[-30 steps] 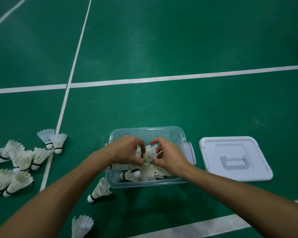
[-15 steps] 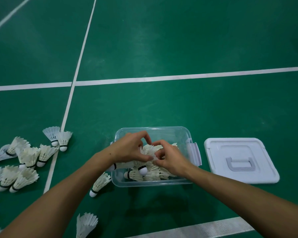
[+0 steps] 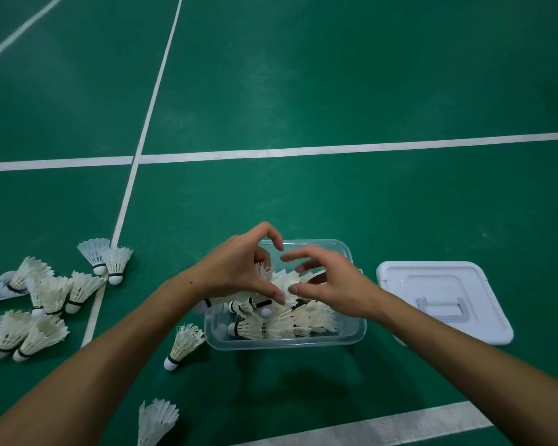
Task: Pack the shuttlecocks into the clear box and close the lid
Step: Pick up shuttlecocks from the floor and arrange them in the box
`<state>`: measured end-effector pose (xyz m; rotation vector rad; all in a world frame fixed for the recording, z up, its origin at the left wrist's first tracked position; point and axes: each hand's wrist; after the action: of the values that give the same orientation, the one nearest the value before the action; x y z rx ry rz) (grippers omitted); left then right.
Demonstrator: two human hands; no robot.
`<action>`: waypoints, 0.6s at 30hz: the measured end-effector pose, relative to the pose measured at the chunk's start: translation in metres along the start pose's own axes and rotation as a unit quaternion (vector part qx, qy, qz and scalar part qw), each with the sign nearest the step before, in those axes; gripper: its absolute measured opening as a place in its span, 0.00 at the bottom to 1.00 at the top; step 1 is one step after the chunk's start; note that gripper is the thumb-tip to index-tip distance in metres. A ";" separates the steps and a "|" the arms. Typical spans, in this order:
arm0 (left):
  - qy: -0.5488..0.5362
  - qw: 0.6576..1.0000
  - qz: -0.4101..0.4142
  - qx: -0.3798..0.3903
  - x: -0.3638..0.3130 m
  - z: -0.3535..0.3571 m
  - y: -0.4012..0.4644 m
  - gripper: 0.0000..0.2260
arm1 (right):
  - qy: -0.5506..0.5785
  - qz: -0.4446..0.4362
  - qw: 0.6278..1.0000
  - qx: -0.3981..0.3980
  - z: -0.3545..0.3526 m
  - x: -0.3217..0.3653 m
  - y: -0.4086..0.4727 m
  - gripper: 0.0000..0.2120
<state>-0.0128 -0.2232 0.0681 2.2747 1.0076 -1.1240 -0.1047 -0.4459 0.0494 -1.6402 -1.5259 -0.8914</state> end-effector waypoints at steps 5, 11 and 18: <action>-0.028 0.999 0.029 0.008 -0.015 0.002 0.004 0.34 | 0.111 0.022 0.992 0.046 0.002 0.009 0.009 0.26; -0.053 0.997 0.043 -0.028 -0.005 0.000 0.005 0.32 | 0.086 0.033 0.993 0.071 -0.002 0.004 0.006 0.10; -0.027 0.991 0.077 -0.102 -0.002 0.009 0.010 0.27 | 0.004 -0.003 1.000 0.028 -0.027 -0.002 -0.011 0.05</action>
<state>-0.0105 -0.2363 0.0649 2.1093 0.8675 -0.9668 -0.1160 -0.4695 0.0619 -1.5920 -1.5373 -0.8490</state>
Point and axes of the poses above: each hand's wrist, its own y-axis towards the middle knuckle, its own z-axis out of the palm, x = y × z, and after that the axes turned 14 degrees about -x, right-handed
